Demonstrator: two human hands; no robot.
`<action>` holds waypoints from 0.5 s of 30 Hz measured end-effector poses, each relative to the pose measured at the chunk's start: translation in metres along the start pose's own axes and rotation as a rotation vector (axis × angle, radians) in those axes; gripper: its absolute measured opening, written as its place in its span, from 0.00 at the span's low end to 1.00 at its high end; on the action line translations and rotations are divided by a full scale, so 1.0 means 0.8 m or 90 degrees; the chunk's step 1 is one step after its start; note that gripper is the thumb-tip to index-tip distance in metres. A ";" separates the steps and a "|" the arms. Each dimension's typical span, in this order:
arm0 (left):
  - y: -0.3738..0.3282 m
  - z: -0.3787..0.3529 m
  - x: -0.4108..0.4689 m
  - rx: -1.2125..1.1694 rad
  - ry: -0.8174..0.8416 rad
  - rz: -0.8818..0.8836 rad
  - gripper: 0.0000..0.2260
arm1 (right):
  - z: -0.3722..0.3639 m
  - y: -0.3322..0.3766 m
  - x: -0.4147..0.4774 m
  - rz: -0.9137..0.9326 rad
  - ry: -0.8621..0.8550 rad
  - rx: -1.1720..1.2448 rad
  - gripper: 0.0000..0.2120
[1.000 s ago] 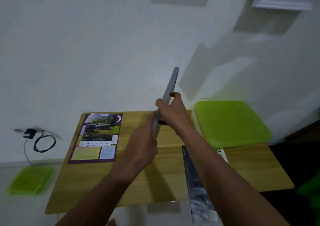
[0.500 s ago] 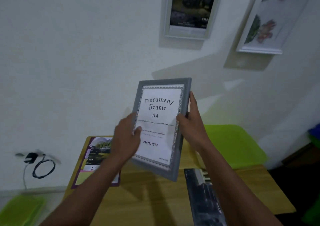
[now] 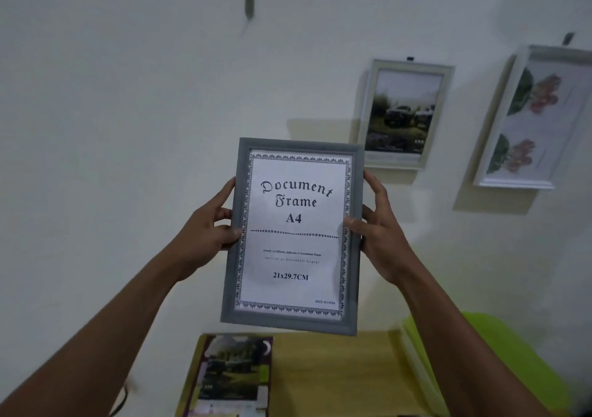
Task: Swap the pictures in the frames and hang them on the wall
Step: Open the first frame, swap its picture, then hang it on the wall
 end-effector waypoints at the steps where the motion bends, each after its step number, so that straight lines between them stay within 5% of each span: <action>1: -0.009 0.014 0.007 0.011 -0.004 -0.017 0.39 | -0.008 0.008 0.014 0.011 -0.004 -0.011 0.39; 7: -0.051 0.079 0.055 0.076 -0.014 -0.100 0.45 | -0.056 0.056 0.087 0.080 0.016 -0.076 0.43; 15: -0.101 0.154 0.130 0.129 -0.118 -0.210 0.40 | -0.096 0.123 0.169 0.164 0.009 -0.143 0.41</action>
Point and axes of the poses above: each hand's wrist, its own x-axis towards the middle knuckle, its own z-axis out of the back of the hand, y = z × x, the point moved 8 cm from there along x, towards the middle knuckle, and after that the axes turned 2 degrees about x, right-handed, at the moved point
